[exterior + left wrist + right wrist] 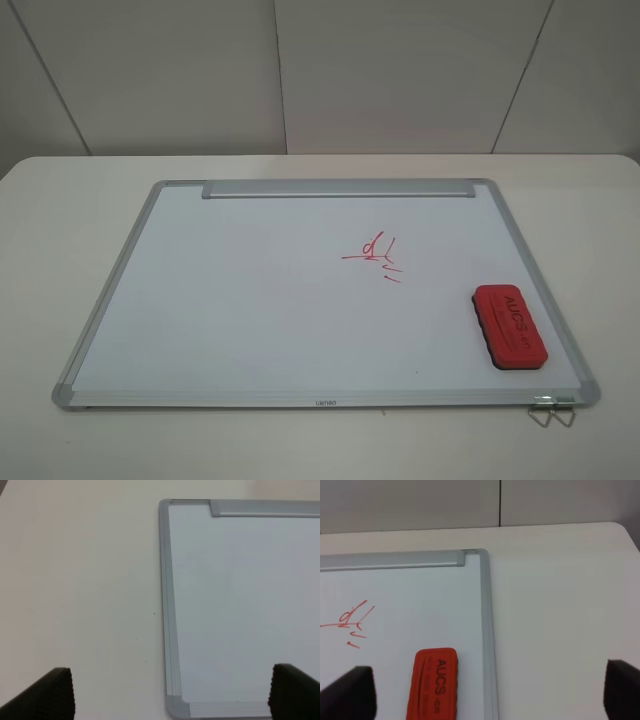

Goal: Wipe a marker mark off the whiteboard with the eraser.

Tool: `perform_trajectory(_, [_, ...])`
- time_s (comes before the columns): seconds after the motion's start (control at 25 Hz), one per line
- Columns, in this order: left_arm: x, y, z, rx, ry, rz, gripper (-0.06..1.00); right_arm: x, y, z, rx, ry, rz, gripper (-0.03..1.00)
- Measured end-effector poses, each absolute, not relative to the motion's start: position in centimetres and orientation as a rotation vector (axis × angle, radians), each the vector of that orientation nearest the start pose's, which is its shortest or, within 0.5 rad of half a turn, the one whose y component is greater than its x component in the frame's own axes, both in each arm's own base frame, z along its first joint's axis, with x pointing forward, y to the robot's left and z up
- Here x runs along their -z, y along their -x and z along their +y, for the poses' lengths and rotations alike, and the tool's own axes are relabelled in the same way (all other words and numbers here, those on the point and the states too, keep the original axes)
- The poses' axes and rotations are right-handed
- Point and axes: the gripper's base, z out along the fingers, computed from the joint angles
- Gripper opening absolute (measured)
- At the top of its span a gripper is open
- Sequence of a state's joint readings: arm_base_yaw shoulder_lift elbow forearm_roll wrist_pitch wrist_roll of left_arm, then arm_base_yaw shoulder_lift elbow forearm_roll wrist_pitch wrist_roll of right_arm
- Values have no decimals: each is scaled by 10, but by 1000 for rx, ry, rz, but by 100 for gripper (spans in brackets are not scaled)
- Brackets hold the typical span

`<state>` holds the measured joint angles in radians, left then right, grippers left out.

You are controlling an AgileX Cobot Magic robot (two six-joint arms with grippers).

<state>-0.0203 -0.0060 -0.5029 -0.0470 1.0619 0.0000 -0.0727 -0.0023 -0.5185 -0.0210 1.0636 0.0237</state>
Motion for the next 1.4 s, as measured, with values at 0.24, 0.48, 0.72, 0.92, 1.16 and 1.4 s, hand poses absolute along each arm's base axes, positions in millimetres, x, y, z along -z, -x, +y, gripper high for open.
perform_trajectory(0.24, [-278,6,-4,69,-23,2036,77,-282,8,-1,63,-85,2022,83])
perform_trajectory(0.48, [-278,6,-4,69,-23,2036,77,-282,8,-1,64,-84,2022,83])
perform_trajectory(0.72, [-278,6,-4,69,-23,2036,77,-282,8,-1,64,-84,2022,83])
perform_trajectory(0.92, [-278,6,-4,69,-23,2036,77,-282,8,-1,64,-84,2022,83])
perform_trajectory(1.16, [-278,6,-4,69,-23,2036,77,-282,8,-1,64,-84,2022,83])
perform_trajectory(1.4, [-278,6,-4,69,-23,2036,77,-282,8,-1,64,-84,2022,83])
